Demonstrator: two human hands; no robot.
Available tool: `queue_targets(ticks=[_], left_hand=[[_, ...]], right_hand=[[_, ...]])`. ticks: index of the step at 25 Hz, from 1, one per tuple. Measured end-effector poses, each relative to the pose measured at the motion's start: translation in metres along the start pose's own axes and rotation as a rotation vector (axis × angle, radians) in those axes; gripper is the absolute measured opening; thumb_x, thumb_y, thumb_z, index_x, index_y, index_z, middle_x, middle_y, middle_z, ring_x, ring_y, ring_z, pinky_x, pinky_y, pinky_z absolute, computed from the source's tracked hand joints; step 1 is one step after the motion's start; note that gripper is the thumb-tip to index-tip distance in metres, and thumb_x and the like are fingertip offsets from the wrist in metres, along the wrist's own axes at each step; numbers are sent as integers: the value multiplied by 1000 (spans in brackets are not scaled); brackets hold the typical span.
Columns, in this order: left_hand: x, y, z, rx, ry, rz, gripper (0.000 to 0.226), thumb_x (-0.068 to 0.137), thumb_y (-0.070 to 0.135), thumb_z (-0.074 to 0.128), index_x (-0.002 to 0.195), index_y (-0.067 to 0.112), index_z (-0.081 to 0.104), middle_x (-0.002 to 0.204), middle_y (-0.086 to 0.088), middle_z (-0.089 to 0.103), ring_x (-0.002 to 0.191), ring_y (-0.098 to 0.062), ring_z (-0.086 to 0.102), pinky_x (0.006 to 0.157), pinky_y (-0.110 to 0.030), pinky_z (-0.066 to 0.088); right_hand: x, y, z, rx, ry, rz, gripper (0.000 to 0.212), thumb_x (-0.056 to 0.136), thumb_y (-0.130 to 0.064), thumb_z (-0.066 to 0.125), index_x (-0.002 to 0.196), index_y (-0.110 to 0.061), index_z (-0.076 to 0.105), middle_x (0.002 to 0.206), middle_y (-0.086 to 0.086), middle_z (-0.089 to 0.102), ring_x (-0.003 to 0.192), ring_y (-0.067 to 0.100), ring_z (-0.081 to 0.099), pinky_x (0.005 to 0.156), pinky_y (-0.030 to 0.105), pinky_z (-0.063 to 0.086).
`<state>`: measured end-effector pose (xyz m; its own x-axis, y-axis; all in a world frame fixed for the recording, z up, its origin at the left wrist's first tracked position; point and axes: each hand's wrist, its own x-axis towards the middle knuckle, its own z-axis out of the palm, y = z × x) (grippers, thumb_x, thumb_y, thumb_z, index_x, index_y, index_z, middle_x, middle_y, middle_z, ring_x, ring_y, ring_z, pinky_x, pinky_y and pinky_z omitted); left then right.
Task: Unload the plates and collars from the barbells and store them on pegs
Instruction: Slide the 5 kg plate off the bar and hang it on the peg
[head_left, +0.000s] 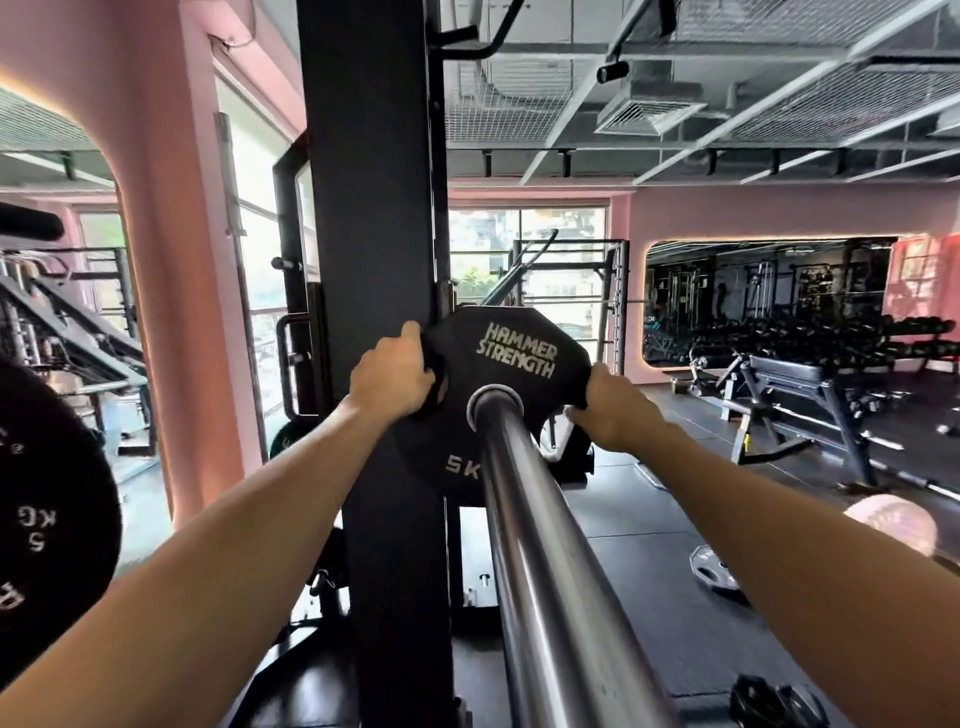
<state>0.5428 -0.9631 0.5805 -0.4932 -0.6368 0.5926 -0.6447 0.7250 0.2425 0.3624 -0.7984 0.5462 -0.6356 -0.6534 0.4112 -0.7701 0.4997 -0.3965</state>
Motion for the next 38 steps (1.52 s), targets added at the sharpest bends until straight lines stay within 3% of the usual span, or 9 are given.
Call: queue_targets(ticks=[3, 7, 15, 22, 26, 29, 38], left_hand=[[-1, 4, 2, 0, 38, -55, 32, 87, 20, 61, 113, 8, 47, 112, -21, 61, 105, -44, 58, 79, -44, 46], [-10, 6, -5, 16, 29, -91, 35, 87, 27, 61, 116, 10, 53, 117, -20, 60, 109, -43, 57, 84, -45, 48], [-55, 18, -41, 5, 34, -106, 33, 82, 19, 57, 114, 11, 63, 113, -19, 63, 105, -44, 59, 83, -44, 49], [-140, 30, -97, -13, 60, -58, 23, 79, 16, 56, 100, 8, 62, 100, -17, 66, 94, -42, 62, 74, -41, 50], [-205, 40, -136, -22, 57, -31, 18, 82, 20, 55, 93, 6, 50, 96, -18, 64, 90, -41, 60, 72, -40, 48], [-260, 47, -170, -6, 70, -10, 21, 88, 21, 52, 98, 5, 44, 100, -17, 63, 91, -39, 61, 74, -42, 49], [-394, 60, -257, 78, 39, -39, 31, 88, 22, 58, 111, 3, 50, 113, -17, 62, 105, -38, 60, 79, -41, 46]], right_hand=[[8, -1, 11, 108, 55, 53, 42, 90, -18, 60, 124, -3, 41, 119, 19, 59, 110, 37, 56, 77, 33, 41], [9, -2, 9, 175, 68, 63, 48, 86, -20, 64, 127, -6, 43, 116, 17, 62, 107, 37, 57, 73, 32, 38], [-43, -5, -17, 196, 108, 26, 45, 81, -20, 68, 121, -13, 49, 106, 10, 65, 103, 34, 58, 80, 37, 47], [-135, -9, -59, 263, 79, -23, 43, 81, -13, 63, 120, -13, 47, 105, 12, 63, 98, 35, 59, 81, 39, 49], [-204, -15, -94, 243, 84, -50, 38, 81, -15, 62, 116, -12, 45, 103, 12, 63, 93, 33, 60, 79, 41, 50], [-262, -21, -118, 227, 71, -71, 36, 81, -16, 63, 113, -12, 46, 102, 10, 62, 92, 32, 59, 81, 43, 51], [-401, -46, -176, 106, -8, -132, 30, 79, -19, 62, 103, -11, 46, 100, 11, 59, 93, 33, 59, 79, 42, 52]])
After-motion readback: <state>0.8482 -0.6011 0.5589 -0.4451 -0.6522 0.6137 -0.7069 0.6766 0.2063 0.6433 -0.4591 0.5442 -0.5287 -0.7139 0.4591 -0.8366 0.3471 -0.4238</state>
